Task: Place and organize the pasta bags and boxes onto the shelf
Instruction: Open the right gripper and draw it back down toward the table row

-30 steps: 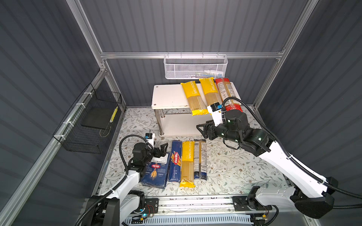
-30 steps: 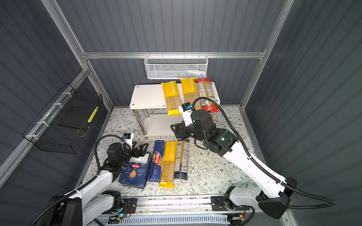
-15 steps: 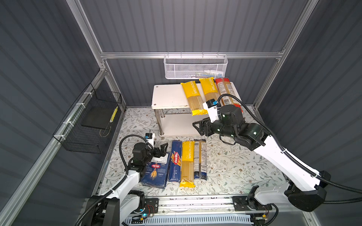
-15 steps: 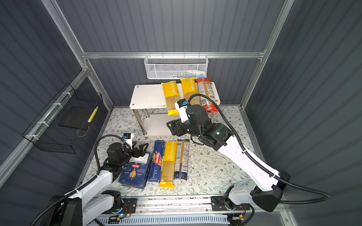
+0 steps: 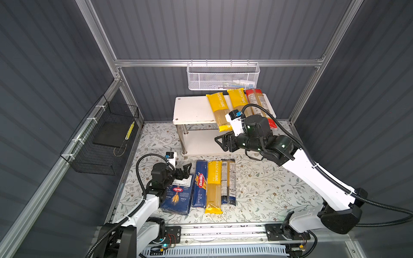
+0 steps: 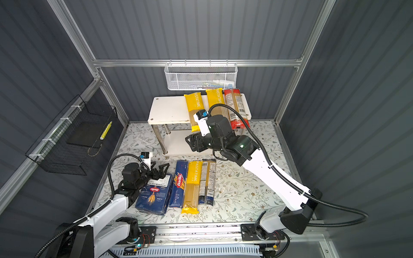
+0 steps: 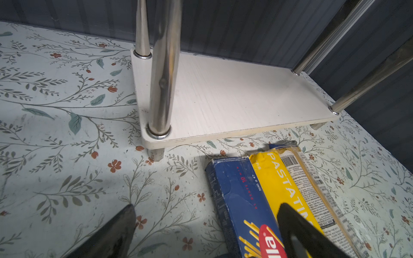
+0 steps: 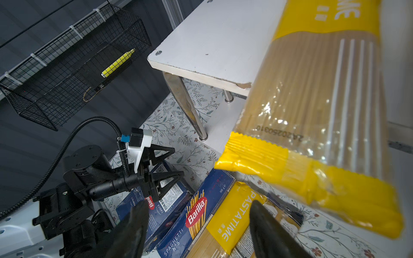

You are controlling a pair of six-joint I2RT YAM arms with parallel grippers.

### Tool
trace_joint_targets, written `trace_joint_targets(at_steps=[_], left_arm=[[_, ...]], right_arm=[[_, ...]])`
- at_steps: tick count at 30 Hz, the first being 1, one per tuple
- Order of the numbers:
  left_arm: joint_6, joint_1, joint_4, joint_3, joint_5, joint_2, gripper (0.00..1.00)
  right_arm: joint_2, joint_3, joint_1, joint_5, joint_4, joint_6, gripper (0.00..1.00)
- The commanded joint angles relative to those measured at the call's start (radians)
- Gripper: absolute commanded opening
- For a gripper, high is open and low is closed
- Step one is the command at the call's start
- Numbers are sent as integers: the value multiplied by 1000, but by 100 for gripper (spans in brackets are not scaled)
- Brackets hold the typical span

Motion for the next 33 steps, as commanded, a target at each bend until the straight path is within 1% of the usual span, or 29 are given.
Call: trace_joint_targets(at_steps=[1,7,14,20,25,27,29,31,33], left_arm=[[-1,-5,8,13,-5,-8,100],[-1,-5,6,15,-5,-6,100],[-1,-5,4,15,-4,-7,100],[0,-5,2,17,-6,-8,100],[0,-5,4,14,-11,-13,100],[1,-5,4,12,-11,-15,100],[-3,-5,9,8,-12,-17,100],[-8,-5,10,6,-14,-16,100],[-10,-5,-5,13,-12,-19,100]], right_arm=[[23,58,-2,-28,3,-33,73],[95,137,-4,-55,-9,-50,73],[176,226,-8,-62,-46,-76,74],[191,246,-20,-60,-63,-75,75],[151,198,-14,-92,-77,-74,77],[133,195,-2,-114,-130,-82,77],[104,165,24,-82,-164,-92,79],[59,97,49,-38,-168,-81,82],[5,4,65,-13,-152,-50,89]])
